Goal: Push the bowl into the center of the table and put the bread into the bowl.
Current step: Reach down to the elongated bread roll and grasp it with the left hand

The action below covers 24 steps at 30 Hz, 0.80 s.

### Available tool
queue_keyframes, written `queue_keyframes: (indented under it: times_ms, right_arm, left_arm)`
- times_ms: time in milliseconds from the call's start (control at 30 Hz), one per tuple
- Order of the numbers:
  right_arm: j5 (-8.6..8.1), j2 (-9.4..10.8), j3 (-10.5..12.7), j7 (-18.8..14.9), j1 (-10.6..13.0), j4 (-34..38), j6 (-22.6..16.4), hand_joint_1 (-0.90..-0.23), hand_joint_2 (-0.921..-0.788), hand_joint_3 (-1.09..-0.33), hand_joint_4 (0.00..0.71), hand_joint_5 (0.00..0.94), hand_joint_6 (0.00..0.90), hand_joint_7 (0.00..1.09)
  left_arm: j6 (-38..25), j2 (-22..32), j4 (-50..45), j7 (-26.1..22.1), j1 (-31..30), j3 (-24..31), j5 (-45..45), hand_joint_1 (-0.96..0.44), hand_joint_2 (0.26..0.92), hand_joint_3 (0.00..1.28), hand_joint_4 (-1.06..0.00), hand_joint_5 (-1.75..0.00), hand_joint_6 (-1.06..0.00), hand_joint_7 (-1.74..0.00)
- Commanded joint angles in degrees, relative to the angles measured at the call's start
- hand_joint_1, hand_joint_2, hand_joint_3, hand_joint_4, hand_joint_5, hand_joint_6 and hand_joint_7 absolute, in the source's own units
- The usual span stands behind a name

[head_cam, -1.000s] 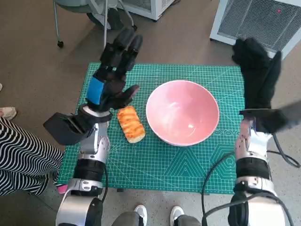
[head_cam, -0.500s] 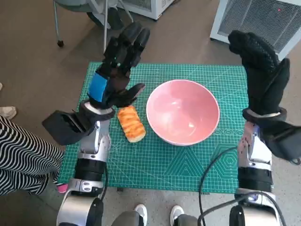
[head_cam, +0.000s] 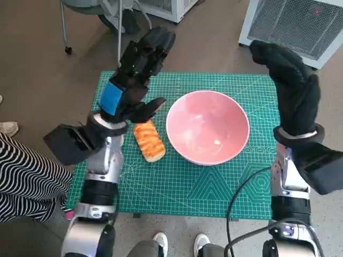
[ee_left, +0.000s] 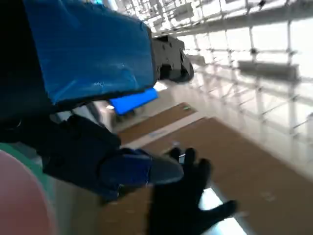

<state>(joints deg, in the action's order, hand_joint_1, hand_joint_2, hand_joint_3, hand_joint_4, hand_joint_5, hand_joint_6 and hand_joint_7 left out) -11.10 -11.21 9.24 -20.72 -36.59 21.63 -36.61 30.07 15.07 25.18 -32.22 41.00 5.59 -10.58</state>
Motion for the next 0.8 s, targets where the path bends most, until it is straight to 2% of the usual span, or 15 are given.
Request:
queue_keyframes:
  times_ms: [33, 167, 333, 633, 800]
  right_arm:
    - [0.03, -0.7, 0.1, 0.6, 2.1, -0.6, 1.7, -0.749, -0.921, -0.668, 0.181, 0.017, 0.153, 0.32]
    - [-0.43, -0.9, 0.4, 0.7, 2.5, -1.3, 2.4, -0.748, -0.921, -0.668, 0.182, 0.016, 0.151, 0.32]
    - [-0.72, -0.9, 0.7, 1.1, 2.8, -2.2, 3.4, -0.752, -0.921, -0.667, 0.183, 0.014, 0.149, 0.33]
    - [-1.02, -0.7, 0.8, 1.4, 2.9, -2.6, 4.3, -0.765, -0.921, -0.664, 0.177, 0.008, 0.141, 0.34]
    - [-1.24, -0.6, 0.8, 1.4, 2.8, -2.6, 4.5, -0.765, -0.921, -0.664, 0.174, 0.005, 0.134, 0.34]
  left_arm:
    - [-3.0, 12.0, -2.0, -3.2, 4.1, -1.1, 7.3, -0.53, 0.764, 0.2, -0.16, -0.03, 0.0, -0.58]
    - [-7.0, 17.8, -4.5, -4.6, 5.5, -2.3, 11.7, -0.44, 0.695, 0.15, -0.19, -0.04, -0.04, -0.62]
    - [-11.2, 21.7, -6.6, -7.1, 6.3, -4.1, 13.8, -0.3, 0.65, 0.08, -0.24, -0.03, -0.18, -0.5]
    - [-15.8, 25.1, -7.9, -13.3, 7.2, -8.4, 14.7, -0.14, 0.672, 0.03, -0.26, 0.0, -0.34, -0.28]
    - [-12.9, 24.6, -5.9, -15.0, 6.8, -10.9, 15.9, -0.12, 0.682, 0.02, -0.27, 0.0, -0.39, -0.23]
